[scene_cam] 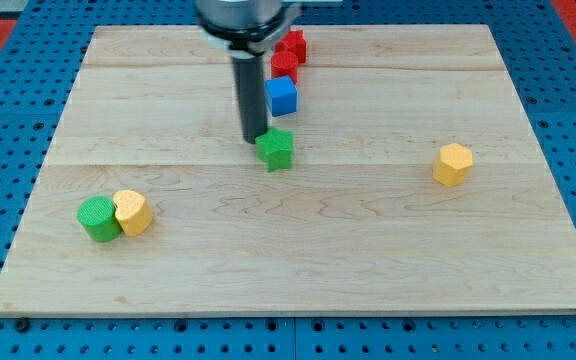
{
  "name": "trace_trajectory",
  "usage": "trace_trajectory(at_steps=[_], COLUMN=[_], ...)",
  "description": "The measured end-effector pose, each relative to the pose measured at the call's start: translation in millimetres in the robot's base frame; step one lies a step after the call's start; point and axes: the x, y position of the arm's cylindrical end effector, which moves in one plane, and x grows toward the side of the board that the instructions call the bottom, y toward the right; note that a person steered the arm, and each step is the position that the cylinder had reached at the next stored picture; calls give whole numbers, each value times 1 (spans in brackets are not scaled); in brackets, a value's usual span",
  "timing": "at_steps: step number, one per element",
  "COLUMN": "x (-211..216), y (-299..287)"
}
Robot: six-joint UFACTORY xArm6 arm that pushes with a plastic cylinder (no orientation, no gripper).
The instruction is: Move the green star closer to the yellow hexagon
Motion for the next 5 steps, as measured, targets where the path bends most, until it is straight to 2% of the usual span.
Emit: trace_trajectory(at_steps=[2,4,5], x=[13,50,51], y=[-11,-40,-27])
